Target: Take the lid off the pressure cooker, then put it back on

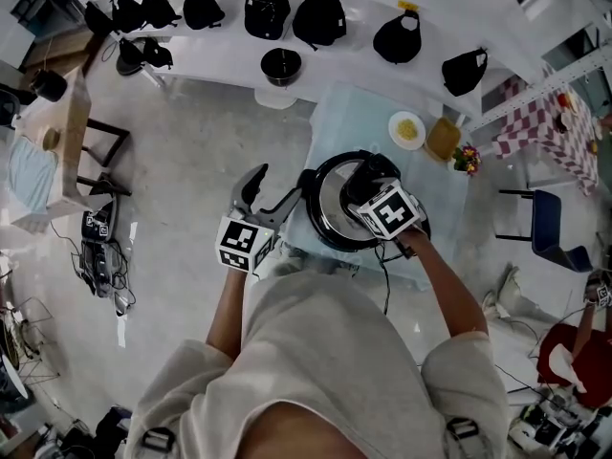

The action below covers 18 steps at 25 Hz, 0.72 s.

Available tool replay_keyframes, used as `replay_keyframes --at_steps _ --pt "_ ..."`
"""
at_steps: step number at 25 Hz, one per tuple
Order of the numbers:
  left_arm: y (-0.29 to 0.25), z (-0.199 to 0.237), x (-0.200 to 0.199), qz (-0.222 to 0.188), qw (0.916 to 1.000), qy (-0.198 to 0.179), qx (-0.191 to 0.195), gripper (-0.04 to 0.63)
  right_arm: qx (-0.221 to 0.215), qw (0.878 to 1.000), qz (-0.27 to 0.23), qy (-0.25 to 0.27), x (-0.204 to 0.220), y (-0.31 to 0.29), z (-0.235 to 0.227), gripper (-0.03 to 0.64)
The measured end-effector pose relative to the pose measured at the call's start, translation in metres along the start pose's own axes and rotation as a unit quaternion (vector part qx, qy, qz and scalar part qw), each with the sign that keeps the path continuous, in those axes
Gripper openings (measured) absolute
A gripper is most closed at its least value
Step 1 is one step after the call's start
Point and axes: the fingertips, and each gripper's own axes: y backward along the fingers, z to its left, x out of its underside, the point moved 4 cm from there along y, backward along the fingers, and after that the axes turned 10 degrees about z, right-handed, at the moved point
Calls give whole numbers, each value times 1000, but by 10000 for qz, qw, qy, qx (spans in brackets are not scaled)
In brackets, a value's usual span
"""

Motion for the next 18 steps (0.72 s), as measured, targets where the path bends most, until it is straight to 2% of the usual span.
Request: replay_keyframes --at_steps 4,10,18 --pt "-2 0 0 45 10000 65 3 324 60 9995 136 270 -1 -6 1 275" --pt "-9 -3 -3 12 10000 24 18 324 -39 9997 219 117 -2 -7 -3 275" --pt "-9 2 -2 15 10000 82 -45 324 -126 9984 431 351 2 -5 -3 273"
